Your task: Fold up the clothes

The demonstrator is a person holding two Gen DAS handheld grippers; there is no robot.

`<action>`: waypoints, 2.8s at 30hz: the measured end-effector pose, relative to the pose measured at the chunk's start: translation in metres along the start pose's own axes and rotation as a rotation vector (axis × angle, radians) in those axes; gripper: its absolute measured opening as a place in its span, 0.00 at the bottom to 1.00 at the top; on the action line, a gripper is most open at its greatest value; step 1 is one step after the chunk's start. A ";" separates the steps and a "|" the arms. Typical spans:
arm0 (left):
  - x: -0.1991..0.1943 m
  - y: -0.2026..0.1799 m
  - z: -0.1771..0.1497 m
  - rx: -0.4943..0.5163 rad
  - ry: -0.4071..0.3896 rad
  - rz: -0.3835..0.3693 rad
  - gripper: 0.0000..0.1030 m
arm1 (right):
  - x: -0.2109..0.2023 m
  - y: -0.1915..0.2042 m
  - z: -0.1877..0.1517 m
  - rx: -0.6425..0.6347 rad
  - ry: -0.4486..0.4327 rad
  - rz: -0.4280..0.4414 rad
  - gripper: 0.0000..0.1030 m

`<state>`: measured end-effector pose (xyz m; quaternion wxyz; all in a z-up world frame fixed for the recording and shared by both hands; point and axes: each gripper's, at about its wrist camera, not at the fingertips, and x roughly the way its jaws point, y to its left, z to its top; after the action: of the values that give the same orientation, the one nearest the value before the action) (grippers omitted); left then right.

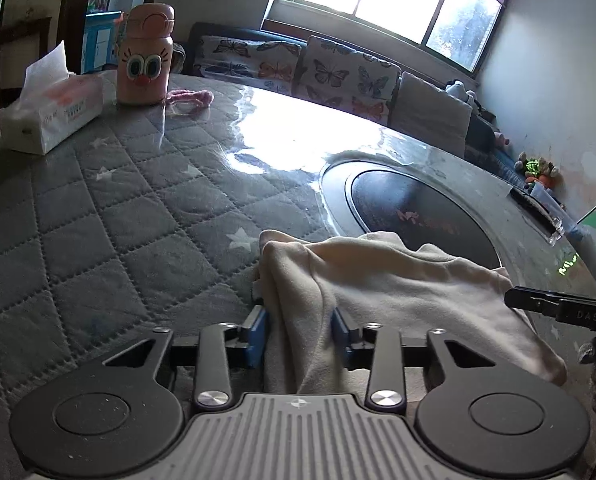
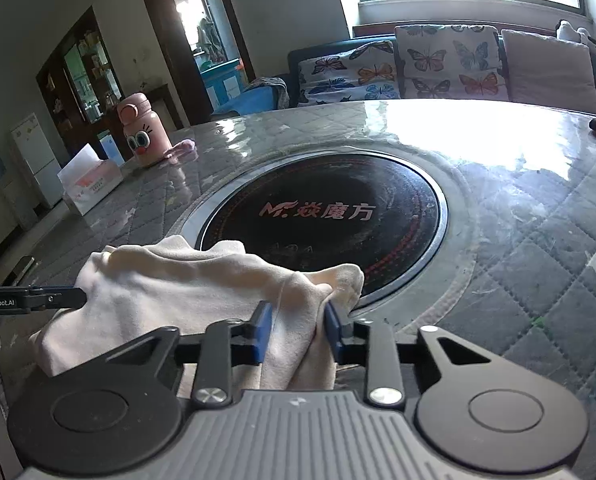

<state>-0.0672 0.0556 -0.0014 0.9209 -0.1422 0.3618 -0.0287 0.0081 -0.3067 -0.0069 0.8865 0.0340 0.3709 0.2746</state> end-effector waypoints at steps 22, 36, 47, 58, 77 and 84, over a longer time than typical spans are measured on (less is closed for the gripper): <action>-0.003 -0.014 -0.002 0.038 -0.025 0.015 0.18 | -0.003 -0.001 -0.003 0.027 -0.040 -0.006 0.09; 0.000 -0.011 -0.001 0.036 -0.024 0.030 0.32 | 0.001 -0.018 -0.003 0.090 -0.040 -0.013 0.38; 0.005 -0.010 0.000 0.018 0.002 0.009 0.39 | 0.014 -0.013 -0.003 0.091 -0.029 0.048 0.30; 0.003 -0.011 0.000 -0.005 -0.013 -0.005 0.18 | 0.002 0.002 0.000 0.078 -0.057 0.047 0.10; -0.068 0.029 0.015 -0.051 -0.177 0.072 0.15 | 0.003 0.088 0.056 -0.079 -0.109 0.166 0.10; -0.081 0.064 0.034 -0.100 -0.222 0.152 0.15 | 0.041 0.127 0.088 -0.125 -0.107 0.224 0.09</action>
<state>-0.1066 0.1374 0.0577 0.9466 -0.1623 0.2682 0.0749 0.0329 -0.1658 0.0640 0.8691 0.0346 0.2994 0.3923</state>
